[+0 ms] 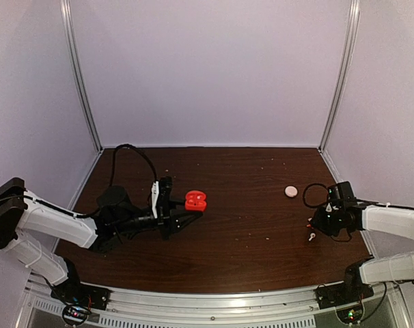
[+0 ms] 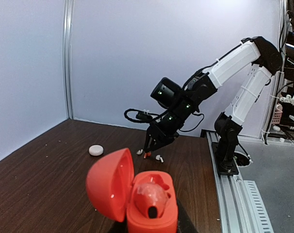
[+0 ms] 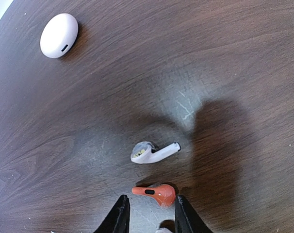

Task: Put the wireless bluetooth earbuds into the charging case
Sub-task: Move the right earbud to the center of the board.

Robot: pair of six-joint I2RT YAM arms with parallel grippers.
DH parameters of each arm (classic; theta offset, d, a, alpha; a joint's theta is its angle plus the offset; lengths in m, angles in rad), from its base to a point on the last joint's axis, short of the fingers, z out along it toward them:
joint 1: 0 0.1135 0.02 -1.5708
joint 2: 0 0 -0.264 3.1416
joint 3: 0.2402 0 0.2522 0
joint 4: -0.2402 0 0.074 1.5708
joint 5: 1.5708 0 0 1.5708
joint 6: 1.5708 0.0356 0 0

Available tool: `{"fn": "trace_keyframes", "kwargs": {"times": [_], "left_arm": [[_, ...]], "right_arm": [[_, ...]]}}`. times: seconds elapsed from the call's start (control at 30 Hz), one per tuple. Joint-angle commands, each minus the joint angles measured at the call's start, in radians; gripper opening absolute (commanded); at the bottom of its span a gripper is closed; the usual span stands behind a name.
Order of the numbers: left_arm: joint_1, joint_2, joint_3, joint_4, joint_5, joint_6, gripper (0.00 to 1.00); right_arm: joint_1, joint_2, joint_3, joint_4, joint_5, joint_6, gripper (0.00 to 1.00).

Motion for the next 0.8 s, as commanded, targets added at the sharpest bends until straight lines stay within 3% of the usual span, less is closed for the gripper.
{"fn": "trace_keyframes", "kwargs": {"times": [0.0, 0.77], "left_arm": [[0.007, 0.004, 0.014, 0.042, 0.005, 0.002, 0.0], [0.007, -0.002, 0.01, 0.037, -0.006, 0.002, 0.0]], "right_arm": [[-0.007, 0.026, -0.009, 0.057, -0.005, -0.017, 0.32], [-0.007, 0.123, -0.017, 0.137, -0.027, -0.031, 0.29]]}}
